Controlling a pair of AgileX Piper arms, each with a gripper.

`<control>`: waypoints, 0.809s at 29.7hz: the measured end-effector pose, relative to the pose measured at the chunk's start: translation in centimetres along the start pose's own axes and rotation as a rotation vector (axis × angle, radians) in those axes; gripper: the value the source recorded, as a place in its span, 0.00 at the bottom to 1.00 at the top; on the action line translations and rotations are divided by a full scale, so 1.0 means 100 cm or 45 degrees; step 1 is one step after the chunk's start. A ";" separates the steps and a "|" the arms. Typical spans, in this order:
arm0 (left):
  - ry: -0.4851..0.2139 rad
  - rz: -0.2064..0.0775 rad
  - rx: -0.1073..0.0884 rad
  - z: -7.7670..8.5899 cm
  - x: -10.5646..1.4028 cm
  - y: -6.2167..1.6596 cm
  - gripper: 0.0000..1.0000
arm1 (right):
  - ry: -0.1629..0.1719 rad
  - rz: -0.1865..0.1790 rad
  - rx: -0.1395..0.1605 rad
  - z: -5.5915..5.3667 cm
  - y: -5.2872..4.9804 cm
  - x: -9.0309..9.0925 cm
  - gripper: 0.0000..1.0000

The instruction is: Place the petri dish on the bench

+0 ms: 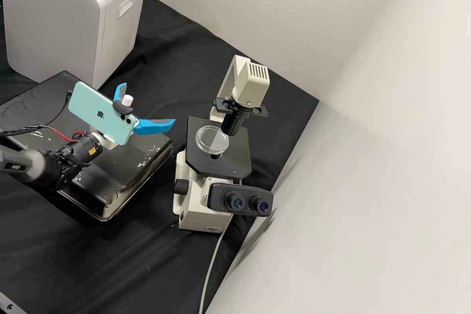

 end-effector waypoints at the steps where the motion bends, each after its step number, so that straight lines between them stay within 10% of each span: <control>1: 0.000 0.000 0.000 0.000 0.000 0.0000 1.00 | 0.000 0.000 0.000 0.000 0.000 0.000 1.00; 15: -0.009 -0.013 -0.013 0.001 -0.002 -0.0026 1.00 | 0.000 0.000 0.000 0.000 0.000 0.000 1.00; 24: -0.173 -0.093 -0.046 0.035 -0.034 -0.0147 1.00 | 0.000 0.000 0.000 0.000 0.000 0.000 1.00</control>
